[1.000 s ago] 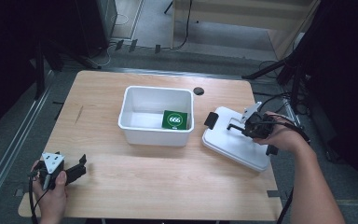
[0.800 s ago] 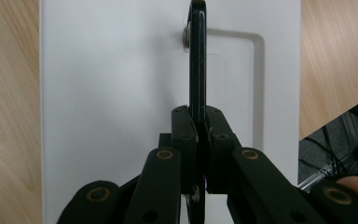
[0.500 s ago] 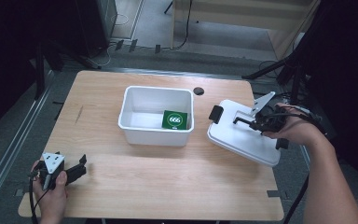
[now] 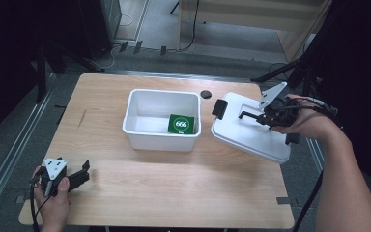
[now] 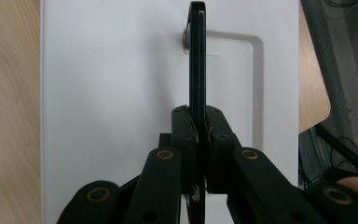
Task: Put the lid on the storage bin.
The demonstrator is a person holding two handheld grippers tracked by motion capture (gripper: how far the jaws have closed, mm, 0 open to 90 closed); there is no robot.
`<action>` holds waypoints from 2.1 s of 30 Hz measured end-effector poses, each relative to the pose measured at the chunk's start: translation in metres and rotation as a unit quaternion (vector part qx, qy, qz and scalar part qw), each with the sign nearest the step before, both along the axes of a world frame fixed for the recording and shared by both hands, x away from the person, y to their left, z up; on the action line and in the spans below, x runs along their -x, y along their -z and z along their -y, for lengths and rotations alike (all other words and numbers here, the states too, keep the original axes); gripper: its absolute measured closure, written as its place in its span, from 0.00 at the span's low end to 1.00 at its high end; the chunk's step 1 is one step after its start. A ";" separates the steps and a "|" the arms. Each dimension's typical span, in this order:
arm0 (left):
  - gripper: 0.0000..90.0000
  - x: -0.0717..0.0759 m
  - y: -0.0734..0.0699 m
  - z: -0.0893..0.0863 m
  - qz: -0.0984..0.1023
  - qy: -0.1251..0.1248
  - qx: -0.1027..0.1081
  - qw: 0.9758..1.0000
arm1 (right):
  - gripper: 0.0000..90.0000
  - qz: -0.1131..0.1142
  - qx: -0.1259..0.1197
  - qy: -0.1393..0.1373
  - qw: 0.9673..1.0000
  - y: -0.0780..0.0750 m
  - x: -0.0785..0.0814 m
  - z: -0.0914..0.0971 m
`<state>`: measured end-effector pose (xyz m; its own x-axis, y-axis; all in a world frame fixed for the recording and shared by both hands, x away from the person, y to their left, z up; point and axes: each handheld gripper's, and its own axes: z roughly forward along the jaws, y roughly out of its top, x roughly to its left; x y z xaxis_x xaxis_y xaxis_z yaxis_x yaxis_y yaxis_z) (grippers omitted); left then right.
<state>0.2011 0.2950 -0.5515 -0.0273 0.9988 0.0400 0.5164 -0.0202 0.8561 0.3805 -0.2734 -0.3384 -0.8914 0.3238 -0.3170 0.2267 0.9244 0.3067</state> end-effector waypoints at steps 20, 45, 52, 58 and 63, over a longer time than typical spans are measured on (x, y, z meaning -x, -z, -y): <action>0.15 0.000 0.000 0.000 0.000 0.002 0.001 1.000 | 0.95 0.011 -0.006 -0.041 0.999 -0.031 0.000 -0.042; 0.15 0.000 0.000 -0.001 -0.001 0.007 0.003 1.000 | 0.95 0.008 -0.007 -0.105 0.994 -0.035 -0.013 -0.123; 0.15 0.000 0.000 -0.002 -0.001 0.011 0.007 1.000 | 0.95 0.000 -0.009 -0.112 0.994 -0.030 -0.018 -0.142; 0.15 0.001 0.000 -0.002 0.000 0.008 0.008 1.000 | 0.95 -0.007 -0.018 -0.129 0.991 -0.030 -0.024 -0.166; 0.15 0.001 0.000 -0.001 0.004 0.008 0.009 1.000 | 0.95 -0.011 -0.015 -0.135 0.991 -0.025 -0.025 -0.185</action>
<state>0.2001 0.2962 -0.5515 -0.0124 0.9997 0.0209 0.5096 -0.0117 0.8603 0.4058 -0.0884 -0.3130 -0.9533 0.0805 -0.2910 -0.0218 0.9429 0.3322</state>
